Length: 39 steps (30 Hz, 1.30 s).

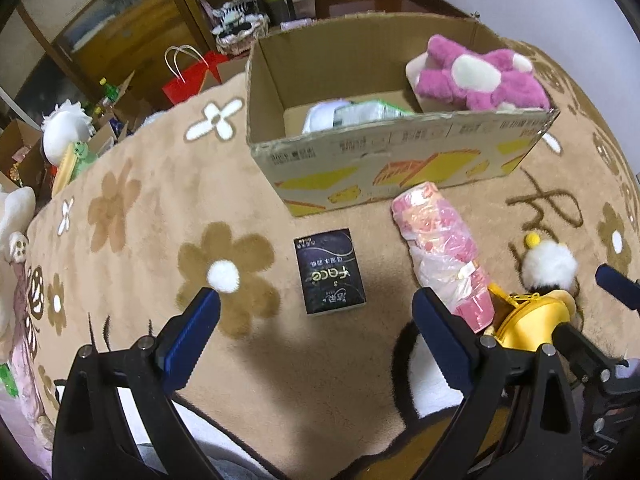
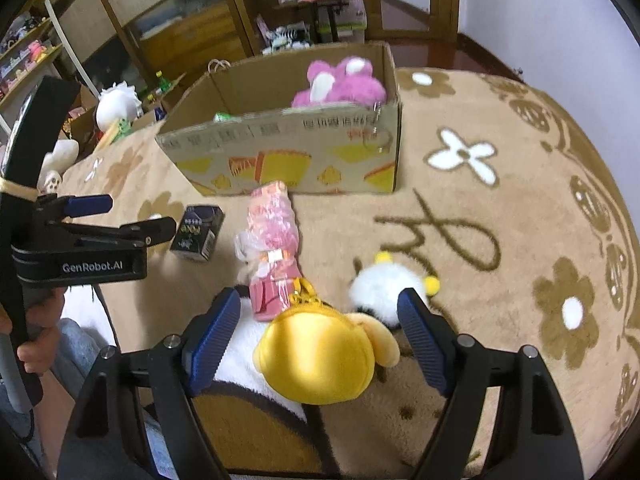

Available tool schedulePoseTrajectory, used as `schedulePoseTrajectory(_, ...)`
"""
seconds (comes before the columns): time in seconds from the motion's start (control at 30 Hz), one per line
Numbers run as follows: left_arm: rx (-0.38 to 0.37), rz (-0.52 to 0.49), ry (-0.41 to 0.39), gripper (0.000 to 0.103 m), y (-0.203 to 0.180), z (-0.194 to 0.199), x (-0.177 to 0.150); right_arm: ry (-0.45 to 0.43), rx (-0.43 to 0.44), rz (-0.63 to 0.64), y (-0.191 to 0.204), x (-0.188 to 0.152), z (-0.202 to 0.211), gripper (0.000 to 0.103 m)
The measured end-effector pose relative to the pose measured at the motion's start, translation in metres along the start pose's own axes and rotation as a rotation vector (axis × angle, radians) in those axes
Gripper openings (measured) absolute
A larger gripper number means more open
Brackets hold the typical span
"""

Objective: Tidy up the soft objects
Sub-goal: 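Grasp the black Face tissue pack with the left tool while the right tool grasps the yellow plush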

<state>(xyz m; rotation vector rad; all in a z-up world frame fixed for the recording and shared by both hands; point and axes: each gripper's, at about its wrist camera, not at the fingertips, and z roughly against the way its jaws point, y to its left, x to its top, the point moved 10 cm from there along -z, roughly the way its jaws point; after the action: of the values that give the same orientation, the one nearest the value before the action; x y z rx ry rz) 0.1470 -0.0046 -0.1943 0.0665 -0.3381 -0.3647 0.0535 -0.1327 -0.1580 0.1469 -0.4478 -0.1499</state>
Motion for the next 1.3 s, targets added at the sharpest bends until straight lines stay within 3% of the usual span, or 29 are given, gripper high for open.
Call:
schedulePoseTrajectory(0.6, -0.012, 0.0, 0.132, 0.095, 0.0, -0.058, -0.004, 0.196, -0.015, 0.052, 0.006, -0.03, -0.058, 0.085)
schedulePoseTrajectory(0.73, -0.034, 0.007, 0.159, 0.083, -0.003, -0.072, -0.004, 0.206, -0.059, 0.108, 0.005, -0.031, -0.068, 0.086)
schedulePoseTrajectory(0.9, -0.026, 0.026, 0.169, 0.064, 0.0, -0.086, -0.004, 0.2, -0.064, 0.121, 0.008, -0.03, -0.066, 0.079)
schedulePoseTrajectory(0.97, -0.031, 0.036, 0.174, 0.047, 0.006, -0.093, -0.003, 0.198, -0.062, 0.12, 0.008, -0.029, -0.063, 0.077)
schedulePoseTrajectory(1.3, -0.02, 0.034, 0.135, 0.046, 0.009, -0.08, -0.006, 0.141, -0.04, 0.12, 0.006, -0.021, -0.044, 0.074)
